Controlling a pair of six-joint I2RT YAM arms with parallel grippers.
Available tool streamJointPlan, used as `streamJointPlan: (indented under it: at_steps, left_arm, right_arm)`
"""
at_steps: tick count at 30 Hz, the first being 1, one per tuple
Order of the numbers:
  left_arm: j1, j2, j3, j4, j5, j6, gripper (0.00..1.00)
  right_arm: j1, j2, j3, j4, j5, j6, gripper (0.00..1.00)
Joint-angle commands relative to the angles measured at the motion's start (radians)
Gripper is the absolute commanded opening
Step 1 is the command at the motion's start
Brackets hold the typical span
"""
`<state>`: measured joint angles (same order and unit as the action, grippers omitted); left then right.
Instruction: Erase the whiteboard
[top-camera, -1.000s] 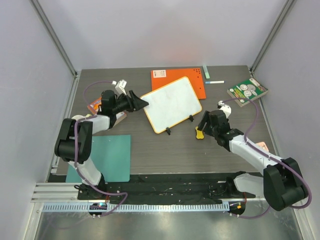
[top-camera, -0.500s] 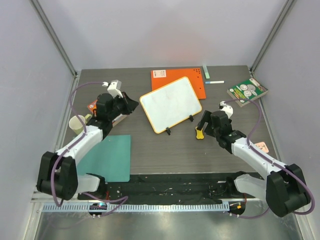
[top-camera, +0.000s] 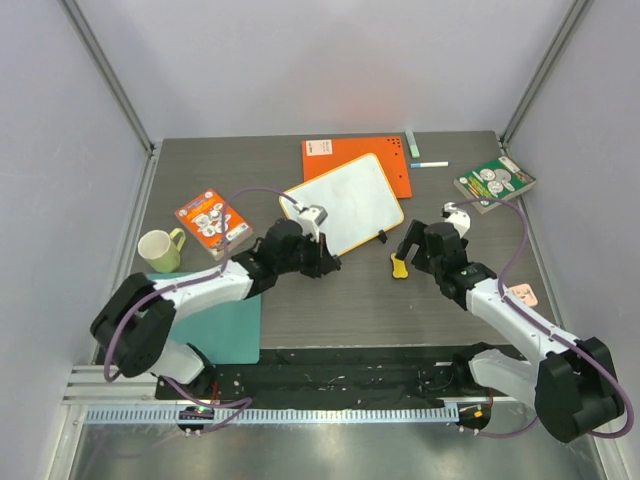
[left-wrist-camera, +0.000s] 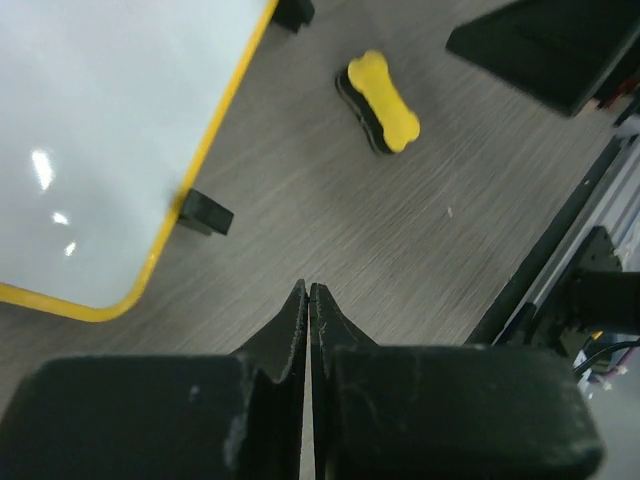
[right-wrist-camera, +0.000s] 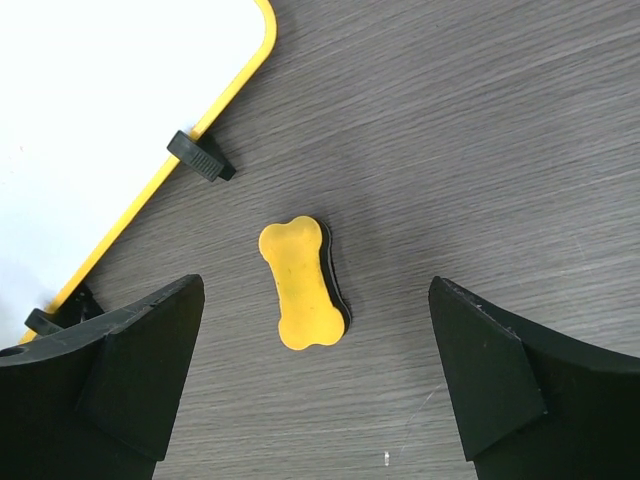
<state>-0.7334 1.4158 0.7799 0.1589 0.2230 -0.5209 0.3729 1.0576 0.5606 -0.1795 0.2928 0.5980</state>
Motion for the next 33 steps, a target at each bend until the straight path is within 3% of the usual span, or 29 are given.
streamJointPlan:
  at_steps: [1,10,16,27,33]
  left_arm:
    - [-0.069,0.100,-0.037,0.100,-0.059,-0.042,0.00]
    - [-0.133,0.276,0.088,0.031,-0.181,0.021,0.00]
    - [-0.136,0.304,0.145,-0.050,-0.421,0.007,0.00]
    - [-0.135,0.379,0.214,-0.104,-0.497,0.016,0.00]
    - [-0.132,0.370,0.206,-0.156,-0.632,0.036,0.00]
  right_arm:
    - [0.001,-0.027,0.021,-0.009,0.034,0.005,1.00]
    - [0.003,-0.044,0.024,-0.037,0.063,-0.003,1.00]
    - [0.001,-0.068,0.027,-0.063,0.112,0.003,1.00]
    - [0.003,-0.091,0.032,-0.074,0.138,-0.001,0.99]
    - [0.003,-0.094,0.025,-0.077,0.141,-0.006,0.99]
